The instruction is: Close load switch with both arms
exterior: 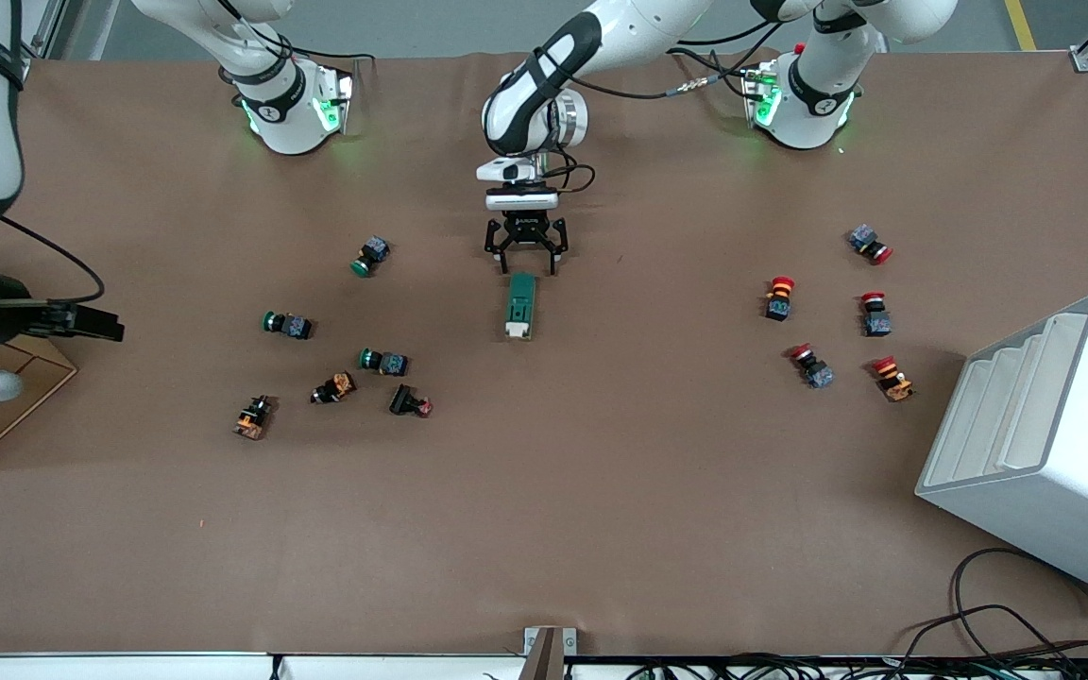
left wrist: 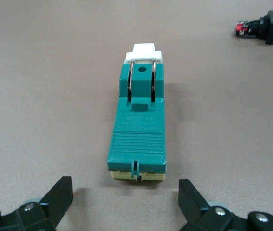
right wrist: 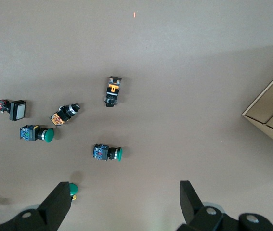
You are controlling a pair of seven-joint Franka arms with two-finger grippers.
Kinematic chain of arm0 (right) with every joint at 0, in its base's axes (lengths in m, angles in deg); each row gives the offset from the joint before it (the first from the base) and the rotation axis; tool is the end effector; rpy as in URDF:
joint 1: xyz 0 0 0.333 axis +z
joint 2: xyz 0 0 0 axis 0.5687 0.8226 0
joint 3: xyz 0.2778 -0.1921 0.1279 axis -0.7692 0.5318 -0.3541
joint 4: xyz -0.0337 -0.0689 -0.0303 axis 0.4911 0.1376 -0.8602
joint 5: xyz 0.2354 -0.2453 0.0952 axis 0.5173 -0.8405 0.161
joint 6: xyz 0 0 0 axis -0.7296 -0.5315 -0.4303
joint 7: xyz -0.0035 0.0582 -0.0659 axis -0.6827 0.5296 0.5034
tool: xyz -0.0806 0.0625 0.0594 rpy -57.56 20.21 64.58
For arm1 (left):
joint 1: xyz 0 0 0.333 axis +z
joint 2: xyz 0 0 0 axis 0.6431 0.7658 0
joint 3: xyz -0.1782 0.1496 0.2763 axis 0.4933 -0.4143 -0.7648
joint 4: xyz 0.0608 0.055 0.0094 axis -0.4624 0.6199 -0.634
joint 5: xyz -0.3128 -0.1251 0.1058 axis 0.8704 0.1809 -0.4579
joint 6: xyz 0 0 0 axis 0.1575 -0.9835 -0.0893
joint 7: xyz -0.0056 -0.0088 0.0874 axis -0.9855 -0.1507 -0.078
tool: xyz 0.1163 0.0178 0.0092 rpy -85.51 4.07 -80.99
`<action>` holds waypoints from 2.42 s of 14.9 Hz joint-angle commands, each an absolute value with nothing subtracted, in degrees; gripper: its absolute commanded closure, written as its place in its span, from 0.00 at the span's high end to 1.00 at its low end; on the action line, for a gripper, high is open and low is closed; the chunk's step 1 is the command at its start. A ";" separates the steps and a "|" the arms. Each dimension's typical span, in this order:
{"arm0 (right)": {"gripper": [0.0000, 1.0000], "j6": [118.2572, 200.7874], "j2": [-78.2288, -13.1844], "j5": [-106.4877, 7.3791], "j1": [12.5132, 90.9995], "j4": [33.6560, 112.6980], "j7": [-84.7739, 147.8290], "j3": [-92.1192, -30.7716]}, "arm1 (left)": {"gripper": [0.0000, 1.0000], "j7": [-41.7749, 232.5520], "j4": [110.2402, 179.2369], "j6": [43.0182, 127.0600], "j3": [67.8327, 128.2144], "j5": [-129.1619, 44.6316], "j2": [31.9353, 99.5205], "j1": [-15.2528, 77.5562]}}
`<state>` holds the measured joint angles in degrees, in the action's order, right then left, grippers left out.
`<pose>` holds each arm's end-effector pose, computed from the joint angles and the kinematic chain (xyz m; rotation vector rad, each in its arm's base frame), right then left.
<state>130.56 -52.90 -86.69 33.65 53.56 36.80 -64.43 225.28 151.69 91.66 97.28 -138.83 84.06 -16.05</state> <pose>0.5977 -0.0328 0.5751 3.1188 -0.0997 -0.2488 0.2381 -0.5746 0.1640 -2.8282 0.0341 -1.2907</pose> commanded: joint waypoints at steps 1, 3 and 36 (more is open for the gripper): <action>1.00 129.77 -52.65 -87.89 32.64 51.85 36.56 -65.75 | 0.98 219.30 147.87 92.68 97.63 -133.89 84.32 -15.08; 1.00 129.86 -52.65 -87.46 32.81 51.32 36.82 -65.84 | 0.98 214.04 144.89 92.59 97.63 -128.89 84.14 -14.82; 1.00 124.85 -77.26 -85.70 33.43 66.18 37.26 -66.10 | 1.00 110.48 120.79 54.36 97.36 -56.80 49.96 38.07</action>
<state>124.14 -75.71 -87.05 33.86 64.30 36.83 -65.94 113.04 120.85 56.63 96.76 -58.27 52.16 34.05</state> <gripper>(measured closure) 0.000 0.000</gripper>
